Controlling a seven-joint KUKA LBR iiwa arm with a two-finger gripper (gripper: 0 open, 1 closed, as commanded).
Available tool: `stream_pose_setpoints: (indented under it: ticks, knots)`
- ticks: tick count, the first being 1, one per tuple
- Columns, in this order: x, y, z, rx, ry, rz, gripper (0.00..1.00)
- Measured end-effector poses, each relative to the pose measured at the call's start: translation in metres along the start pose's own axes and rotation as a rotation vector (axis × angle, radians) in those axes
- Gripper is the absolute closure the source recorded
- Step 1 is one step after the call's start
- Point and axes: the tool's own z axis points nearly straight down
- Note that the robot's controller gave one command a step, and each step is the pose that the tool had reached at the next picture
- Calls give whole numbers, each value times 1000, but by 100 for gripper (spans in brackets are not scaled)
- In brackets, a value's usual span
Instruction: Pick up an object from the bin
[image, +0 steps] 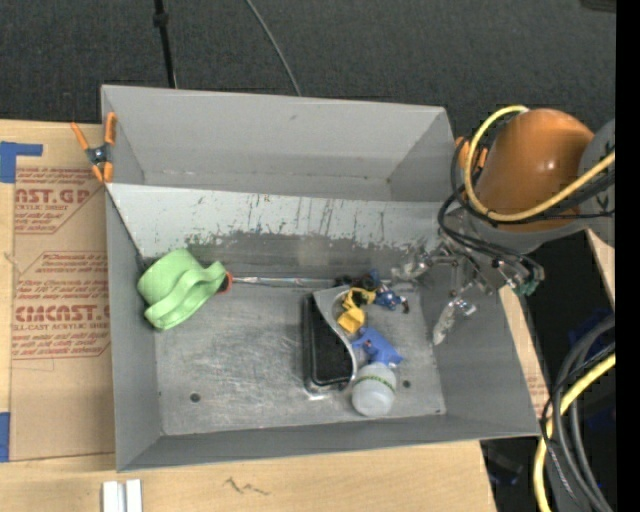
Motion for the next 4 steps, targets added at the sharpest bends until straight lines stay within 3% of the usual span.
stream_pose_setpoints:
  ticks: [1,2,3,4]
  knots:
    - [20,22,27,7,-7,-87,0]
    - [40,62,53,-6,7,-343,0]
    - [15,65,86,4,-6,-420,100]
    - [15,65,86,4,-6,-420,100]
